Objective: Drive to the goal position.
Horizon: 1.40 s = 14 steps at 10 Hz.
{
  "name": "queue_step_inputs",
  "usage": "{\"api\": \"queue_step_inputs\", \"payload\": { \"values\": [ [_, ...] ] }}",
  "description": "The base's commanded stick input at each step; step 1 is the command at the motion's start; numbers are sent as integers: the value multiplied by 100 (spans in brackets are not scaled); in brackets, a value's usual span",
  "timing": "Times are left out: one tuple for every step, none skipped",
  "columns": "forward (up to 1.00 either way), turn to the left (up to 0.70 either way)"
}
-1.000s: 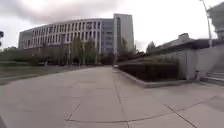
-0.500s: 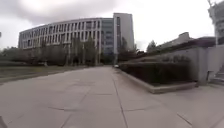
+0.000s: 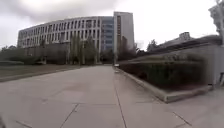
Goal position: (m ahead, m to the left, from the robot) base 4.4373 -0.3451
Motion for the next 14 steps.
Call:
{"api": "queue_step_inputs", "payload": {
  "values": [
    [100, 0],
    [100, 0],
    [100, 0],
    [100, 0],
    [100, 0],
    [100, 0],
    [100, 1],
    [100, 2],
    [100, 0],
    [100, 6],
    [100, 4],
    [100, 2],
    [98, 1],
    [95, 0]
  ]
}}
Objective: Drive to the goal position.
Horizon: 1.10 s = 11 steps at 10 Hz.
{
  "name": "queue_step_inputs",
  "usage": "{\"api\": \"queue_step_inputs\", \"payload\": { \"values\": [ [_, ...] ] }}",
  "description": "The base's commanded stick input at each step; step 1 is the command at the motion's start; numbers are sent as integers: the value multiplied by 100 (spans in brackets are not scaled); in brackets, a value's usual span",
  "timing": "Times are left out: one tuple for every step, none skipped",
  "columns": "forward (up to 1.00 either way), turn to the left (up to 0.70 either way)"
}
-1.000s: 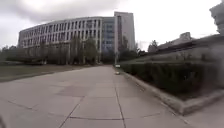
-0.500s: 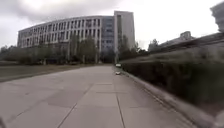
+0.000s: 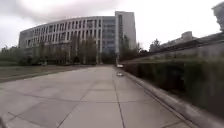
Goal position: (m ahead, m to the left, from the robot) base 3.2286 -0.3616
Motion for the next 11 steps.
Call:
{"api": "queue_step_inputs", "payload": {
  "values": [
    [94, 0],
    [95, 4],
    [95, 6],
    [95, 4],
    [95, 3],
    [95, 3],
    [95, 3],
    [95, 3],
    [95, 0],
    [95, 0],
    [95, 0]
  ]
}}
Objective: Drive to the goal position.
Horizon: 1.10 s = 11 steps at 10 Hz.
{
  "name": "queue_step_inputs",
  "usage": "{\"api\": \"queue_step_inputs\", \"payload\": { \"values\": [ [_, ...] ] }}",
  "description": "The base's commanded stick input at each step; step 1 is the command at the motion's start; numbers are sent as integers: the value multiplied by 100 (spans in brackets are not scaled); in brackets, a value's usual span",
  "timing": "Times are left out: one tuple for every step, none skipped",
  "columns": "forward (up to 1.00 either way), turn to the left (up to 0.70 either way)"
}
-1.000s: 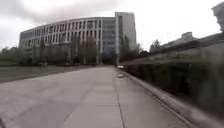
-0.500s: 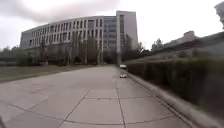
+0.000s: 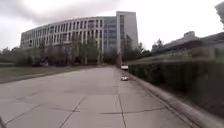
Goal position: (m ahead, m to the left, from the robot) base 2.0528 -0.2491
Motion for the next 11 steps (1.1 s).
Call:
{"api": "queue_step_inputs", "payload": {
  "values": [
    [95, 0],
    [95, 0],
    [95, 0],
    [95, 0],
    [95, 0],
    [95, 0],
    [95, 0],
    [95, 0],
    [95, 0],
    [95, 0],
    [95, 0]
  ]
}}
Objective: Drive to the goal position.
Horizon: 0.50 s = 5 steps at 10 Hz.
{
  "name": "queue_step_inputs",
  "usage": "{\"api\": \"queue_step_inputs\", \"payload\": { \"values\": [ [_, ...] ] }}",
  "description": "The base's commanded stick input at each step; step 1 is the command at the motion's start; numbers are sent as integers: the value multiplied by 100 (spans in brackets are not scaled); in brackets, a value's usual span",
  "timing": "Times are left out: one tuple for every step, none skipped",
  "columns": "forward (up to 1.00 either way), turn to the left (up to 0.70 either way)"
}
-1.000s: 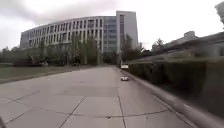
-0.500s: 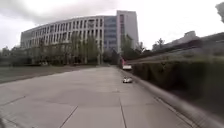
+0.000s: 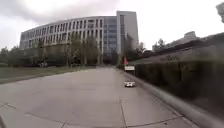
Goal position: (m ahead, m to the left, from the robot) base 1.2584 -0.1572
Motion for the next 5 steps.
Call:
{"api": "queue_step_inputs", "payload": {
  "values": [
    [95, 0],
    [95, 0],
    [95, 0],
    [95, 0],
    [95, 0]
  ]
}}
